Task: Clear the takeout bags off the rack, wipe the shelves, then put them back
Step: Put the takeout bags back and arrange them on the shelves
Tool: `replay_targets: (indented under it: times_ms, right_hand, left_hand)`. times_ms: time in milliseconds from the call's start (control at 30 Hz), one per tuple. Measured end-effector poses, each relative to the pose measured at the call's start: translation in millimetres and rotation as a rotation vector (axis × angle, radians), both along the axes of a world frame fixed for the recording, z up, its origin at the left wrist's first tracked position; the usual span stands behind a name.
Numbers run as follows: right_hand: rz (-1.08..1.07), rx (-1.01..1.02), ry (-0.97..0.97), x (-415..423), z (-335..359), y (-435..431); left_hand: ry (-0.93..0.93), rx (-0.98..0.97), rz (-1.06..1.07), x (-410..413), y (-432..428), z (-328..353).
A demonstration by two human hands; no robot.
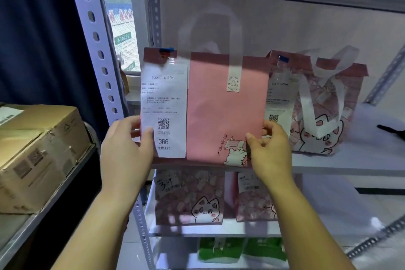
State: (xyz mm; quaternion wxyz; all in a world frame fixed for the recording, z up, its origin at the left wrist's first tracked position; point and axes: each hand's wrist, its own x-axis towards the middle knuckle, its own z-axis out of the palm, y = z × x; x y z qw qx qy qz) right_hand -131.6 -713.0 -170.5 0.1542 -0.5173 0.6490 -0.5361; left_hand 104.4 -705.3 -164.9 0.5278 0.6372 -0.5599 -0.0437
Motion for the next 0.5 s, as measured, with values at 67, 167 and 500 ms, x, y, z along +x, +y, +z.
replay_targets:
  times_ms: [67,167,500]
  right_hand:
    - [0.023,-0.006,-0.007,-2.0,-0.6,10.7]
    - [0.066,-0.02,-0.014,-7.6,-0.8,27.7]
    - [0.315,0.014,-0.073,-48.6,-13.3,109.0]
  left_hand:
    - [0.033,0.013,0.004,-0.6,13.8,0.6]
    - [0.032,0.014,0.029,-4.1,37.6,-0.2]
    - [0.161,-0.085,0.153,-36.5,141.6,-24.4]
